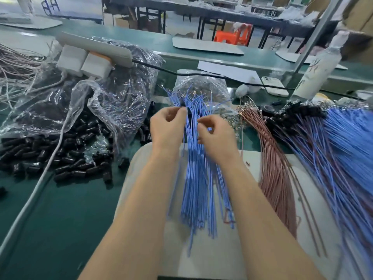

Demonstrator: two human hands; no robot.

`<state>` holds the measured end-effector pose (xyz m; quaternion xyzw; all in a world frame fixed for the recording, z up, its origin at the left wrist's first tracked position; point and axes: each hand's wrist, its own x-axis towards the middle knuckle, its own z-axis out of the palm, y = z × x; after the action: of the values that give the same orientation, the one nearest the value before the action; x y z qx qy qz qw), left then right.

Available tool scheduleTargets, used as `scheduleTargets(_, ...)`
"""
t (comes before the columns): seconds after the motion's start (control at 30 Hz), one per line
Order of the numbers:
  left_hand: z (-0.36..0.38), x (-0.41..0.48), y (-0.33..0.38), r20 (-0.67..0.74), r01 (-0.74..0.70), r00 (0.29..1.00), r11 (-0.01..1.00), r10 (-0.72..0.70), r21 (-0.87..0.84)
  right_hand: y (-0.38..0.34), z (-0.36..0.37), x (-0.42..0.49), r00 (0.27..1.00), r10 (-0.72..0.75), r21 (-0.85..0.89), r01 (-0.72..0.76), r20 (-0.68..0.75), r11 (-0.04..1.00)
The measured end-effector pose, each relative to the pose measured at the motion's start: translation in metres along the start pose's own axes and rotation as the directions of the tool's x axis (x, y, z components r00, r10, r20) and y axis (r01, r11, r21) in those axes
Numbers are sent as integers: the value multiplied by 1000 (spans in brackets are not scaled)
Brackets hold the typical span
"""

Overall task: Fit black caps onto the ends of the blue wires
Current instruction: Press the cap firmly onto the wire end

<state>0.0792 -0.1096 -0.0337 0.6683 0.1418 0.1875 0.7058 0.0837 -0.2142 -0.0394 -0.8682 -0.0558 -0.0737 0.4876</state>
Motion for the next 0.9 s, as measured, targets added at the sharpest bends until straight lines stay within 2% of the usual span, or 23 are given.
scheduleTargets(0.03, -2, 1, -2, -64, -26, 998, 1000, 26, 5, 3, 7, -2, 999, -33, -218, 36, 17, 975)
scheduleTargets(0.1, -6, 2, -8, -115, -108, 985, 977, 130, 184, 4, 17, -8, 994, -76, -421, 103, 82, 901)
scheduleTargets(0.17, -9, 2, -13, -59, -141, 982, 908, 177, 394, 5, 21, -10, 989, -75, -481, 129, 129, 867)
scheduleTargets(0.27, -8, 3, -17, -11, -137, 986, 843, 167, 520, 7, 17, -8, 986, -61, -454, 126, 155, 882)
scheduleTargets(0.4, -6, 3, -16, 24, -122, 991, 834, 130, 538, 7, 14, -4, 987, -26, -415, 90, 158, 905)
scheduleTargets(0.53, -7, 5, -18, -12, -90, 994, 849, 113, 520, 6, 16, -5, 990, -17, -395, 71, 140, 916)
scheduleTargets(0.7, -3, 5, -22, 69, -92, 996, 817, 64, 570, 8, 16, -5, 986, -28, -408, 93, 163, 908)
scheduleTargets(0.9, -2, 3, -16, 121, -13, 992, 942, -29, 336, 10, 15, -3, 988, -22, -353, 75, 153, 933)
